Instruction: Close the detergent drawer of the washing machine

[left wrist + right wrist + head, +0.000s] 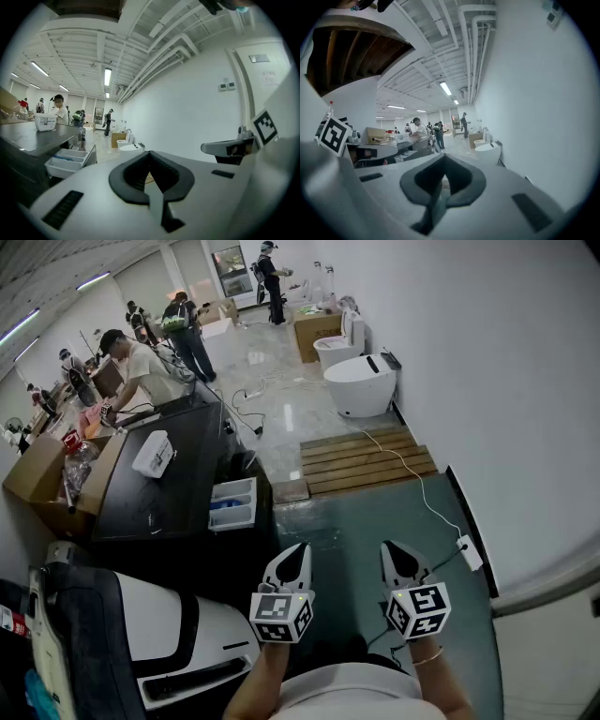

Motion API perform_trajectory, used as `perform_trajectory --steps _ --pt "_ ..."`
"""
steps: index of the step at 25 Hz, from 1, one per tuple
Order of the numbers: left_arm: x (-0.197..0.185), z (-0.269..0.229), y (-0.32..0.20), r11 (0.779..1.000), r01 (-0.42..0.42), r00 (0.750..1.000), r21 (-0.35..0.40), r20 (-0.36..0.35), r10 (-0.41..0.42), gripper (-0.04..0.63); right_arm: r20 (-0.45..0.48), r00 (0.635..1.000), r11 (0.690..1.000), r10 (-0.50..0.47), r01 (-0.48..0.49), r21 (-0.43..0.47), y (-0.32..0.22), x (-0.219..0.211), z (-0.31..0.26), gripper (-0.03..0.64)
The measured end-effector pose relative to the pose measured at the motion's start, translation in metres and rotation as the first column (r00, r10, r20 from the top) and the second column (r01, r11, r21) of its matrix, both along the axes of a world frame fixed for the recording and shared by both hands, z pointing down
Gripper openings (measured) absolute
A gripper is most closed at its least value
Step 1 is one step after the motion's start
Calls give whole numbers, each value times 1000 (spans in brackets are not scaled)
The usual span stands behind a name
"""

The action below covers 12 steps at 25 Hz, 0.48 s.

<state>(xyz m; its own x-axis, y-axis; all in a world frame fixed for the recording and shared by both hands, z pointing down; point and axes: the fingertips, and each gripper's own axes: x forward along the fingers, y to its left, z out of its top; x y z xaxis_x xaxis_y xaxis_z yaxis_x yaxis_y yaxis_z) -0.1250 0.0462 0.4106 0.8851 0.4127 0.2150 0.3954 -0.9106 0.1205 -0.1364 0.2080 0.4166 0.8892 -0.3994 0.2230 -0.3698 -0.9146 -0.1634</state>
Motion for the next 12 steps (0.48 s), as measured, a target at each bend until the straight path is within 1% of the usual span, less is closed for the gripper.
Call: perform_trajectory --steps 5,8,12 --pt "-2 4 5 1000 10 1000 2 7 -10 -8 3 1000 1000 3 -3 3 10 -1 2 2" --pt "-3 2 6 1000 20 1000 -13 -7 -20 -6 -7 1000 1000 -10 10 0 11 -2 2 2" --pt "-4 4 11 1000 12 1000 -14 -7 -12 -6 -22 1000 1000 -5 5 24 15 -3 1 2"
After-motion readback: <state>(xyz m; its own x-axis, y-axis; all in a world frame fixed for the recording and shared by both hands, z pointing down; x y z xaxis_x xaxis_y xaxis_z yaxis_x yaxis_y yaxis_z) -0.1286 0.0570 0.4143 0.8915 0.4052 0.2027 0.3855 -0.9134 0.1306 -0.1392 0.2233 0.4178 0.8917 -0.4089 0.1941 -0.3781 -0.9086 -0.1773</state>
